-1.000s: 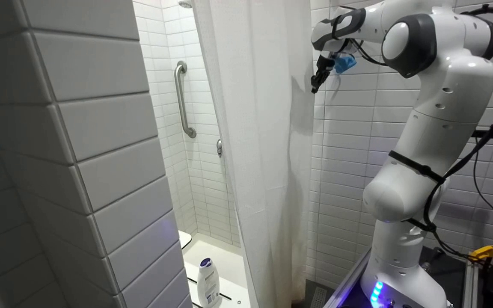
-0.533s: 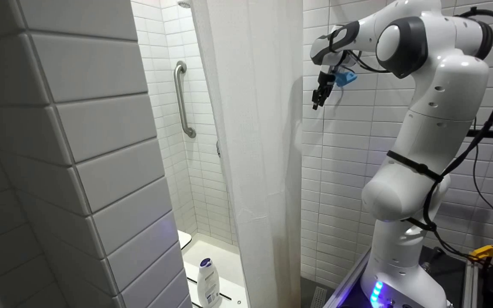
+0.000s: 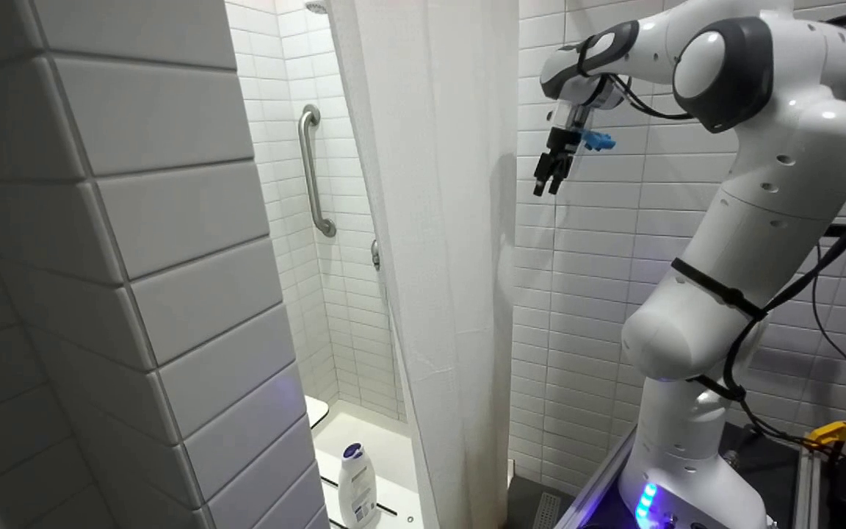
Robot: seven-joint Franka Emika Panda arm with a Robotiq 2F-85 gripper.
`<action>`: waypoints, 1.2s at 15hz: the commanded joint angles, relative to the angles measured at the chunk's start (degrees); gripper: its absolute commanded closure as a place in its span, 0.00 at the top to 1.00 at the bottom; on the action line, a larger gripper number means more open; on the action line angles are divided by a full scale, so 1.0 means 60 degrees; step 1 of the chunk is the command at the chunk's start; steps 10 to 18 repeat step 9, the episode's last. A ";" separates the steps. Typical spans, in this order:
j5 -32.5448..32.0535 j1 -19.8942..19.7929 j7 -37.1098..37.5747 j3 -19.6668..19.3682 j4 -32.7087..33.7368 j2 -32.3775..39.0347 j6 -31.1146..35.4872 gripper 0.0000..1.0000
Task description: Close the curtain railing
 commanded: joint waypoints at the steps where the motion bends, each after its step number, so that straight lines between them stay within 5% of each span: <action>1: 0.0549 0.0292 -0.0179 0.0188 -0.1079 -0.1540 -0.1657 1.00; 6: 0.0888 0.0711 -0.0420 0.0386 -0.2114 -0.2991 -0.3540 1.00; 18: 0.0767 0.0809 -0.0273 0.0314 -0.2014 -0.2869 -0.3552 1.00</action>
